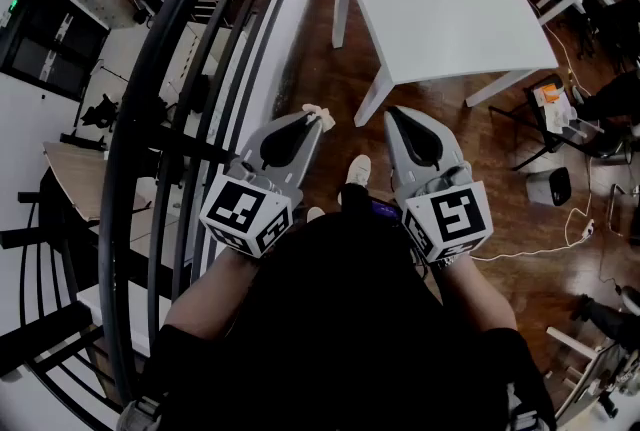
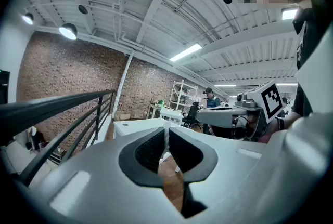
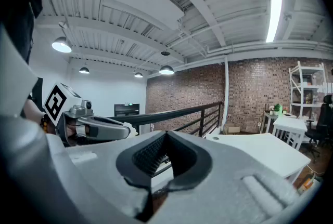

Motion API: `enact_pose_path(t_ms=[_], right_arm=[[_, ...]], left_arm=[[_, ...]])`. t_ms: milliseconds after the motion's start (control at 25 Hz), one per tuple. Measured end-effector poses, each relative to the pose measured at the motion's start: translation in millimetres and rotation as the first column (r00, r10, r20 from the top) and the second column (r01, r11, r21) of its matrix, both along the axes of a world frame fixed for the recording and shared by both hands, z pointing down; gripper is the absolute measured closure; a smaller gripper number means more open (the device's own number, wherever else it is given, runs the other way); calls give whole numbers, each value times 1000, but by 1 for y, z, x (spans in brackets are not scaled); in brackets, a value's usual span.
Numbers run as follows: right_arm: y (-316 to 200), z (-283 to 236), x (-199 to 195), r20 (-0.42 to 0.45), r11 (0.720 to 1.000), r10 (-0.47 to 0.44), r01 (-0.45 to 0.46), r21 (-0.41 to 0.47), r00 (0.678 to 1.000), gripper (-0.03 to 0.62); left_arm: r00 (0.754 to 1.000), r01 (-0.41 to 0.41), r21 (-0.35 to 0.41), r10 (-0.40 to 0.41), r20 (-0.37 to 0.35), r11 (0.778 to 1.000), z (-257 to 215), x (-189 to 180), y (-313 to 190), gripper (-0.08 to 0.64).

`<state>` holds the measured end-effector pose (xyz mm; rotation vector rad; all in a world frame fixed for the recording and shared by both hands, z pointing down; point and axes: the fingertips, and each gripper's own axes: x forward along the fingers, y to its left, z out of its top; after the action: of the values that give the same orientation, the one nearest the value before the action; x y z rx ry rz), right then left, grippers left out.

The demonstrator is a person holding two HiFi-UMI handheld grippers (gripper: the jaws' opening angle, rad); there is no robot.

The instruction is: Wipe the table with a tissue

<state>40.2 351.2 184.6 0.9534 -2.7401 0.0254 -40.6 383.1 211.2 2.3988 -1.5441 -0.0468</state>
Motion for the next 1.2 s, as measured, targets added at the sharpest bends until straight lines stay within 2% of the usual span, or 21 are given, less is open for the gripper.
enact_pose_path(t_ms=[240,680,1000,1200], right_arm=[[-32,12,0,5,1000,0,0,-21,1000,600],[-142,31,10,17,996,-13,14,-94,1000,600],[-223,48,12,-27,988,-54,49,-145,998,600],[-254,67,13,-51,978,-85,74,-194,995,600]], left_arm=[[1000,9,-10,-9,8,1000,7,-1,-33,519],[998,29,-79,-23,64,996,23,5,-143,519],[993,69,-122,-56,107,990,40,7,-217,520],[987,102,-136,-83,138,985,50,11,-249,520]])
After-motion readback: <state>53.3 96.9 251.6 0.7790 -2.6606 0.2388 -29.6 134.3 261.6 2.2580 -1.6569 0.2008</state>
